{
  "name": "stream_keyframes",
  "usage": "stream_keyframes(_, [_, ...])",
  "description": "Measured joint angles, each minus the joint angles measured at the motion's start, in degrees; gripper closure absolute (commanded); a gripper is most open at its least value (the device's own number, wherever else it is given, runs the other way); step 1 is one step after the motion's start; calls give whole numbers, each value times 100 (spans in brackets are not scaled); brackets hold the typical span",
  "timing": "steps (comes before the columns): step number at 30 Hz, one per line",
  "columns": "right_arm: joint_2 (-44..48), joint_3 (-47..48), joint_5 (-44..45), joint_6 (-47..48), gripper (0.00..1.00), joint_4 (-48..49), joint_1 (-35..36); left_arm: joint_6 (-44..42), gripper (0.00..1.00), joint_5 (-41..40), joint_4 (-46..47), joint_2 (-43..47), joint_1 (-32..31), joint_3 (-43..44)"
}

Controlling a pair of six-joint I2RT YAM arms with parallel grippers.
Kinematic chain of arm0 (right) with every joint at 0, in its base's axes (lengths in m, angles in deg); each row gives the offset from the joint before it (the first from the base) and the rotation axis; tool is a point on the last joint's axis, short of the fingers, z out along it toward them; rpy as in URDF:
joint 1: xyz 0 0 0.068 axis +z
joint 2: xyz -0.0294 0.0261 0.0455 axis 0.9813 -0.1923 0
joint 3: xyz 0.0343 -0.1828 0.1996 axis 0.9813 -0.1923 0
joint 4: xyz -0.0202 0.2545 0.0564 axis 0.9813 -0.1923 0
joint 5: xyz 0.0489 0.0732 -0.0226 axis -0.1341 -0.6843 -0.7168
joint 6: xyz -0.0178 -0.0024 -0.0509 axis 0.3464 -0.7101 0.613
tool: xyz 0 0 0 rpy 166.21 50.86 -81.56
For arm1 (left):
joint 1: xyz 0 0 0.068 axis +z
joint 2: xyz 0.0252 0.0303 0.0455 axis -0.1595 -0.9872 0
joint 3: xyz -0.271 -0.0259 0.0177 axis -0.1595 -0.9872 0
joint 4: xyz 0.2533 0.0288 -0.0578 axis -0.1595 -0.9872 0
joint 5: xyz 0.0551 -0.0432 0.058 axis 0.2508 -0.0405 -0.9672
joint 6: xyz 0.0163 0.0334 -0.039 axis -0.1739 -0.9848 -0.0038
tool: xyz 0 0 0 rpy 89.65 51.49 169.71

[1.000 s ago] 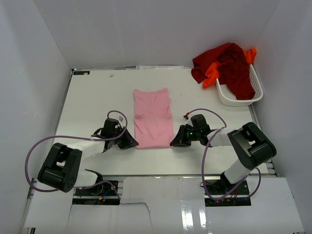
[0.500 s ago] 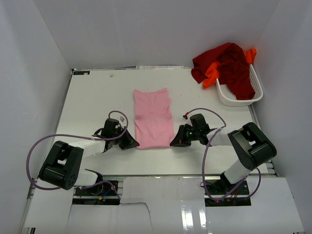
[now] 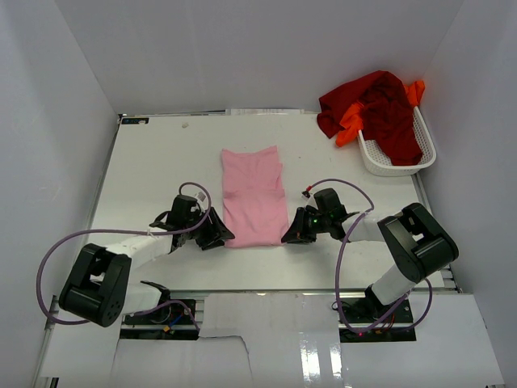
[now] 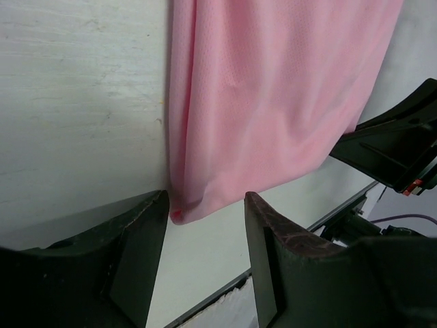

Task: Fold and stack the t-shirts
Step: Grab one side of the 2/3 rectangular tshirt with both arms

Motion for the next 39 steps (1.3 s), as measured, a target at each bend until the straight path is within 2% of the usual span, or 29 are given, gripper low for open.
stream_keyframes(8, [0, 0, -2, 2, 92, 0, 0, 31, 39, -424, -568, 157, -13, 142])
stream_keyframes(28, [0, 0, -4, 7, 92, 0, 4, 332, 40, -490, -387, 92, -234, 98])
stream_keyframes(31, [0, 0, -4, 7, 92, 0, 4, 369, 49, -494, -332, 57, -273, 79])
stream_keyframes(32, [0, 0, -4, 7, 92, 0, 4, 385, 63, -496, -308, 31, -289, 68])
stream_keyframes(33, [0, 0, -7, 7, 92, 0, 4, 374, 70, -522, -297, 0, -302, 59])
stream_keyframes(37, [0, 0, -15, 7, 92, 0, 4, 459, 71, -466, -181, -103, -337, -28])
stream_keyframes(39, [0, 0, -17, 7, 92, -2, 4, 479, 67, -437, -118, -101, -337, -66])
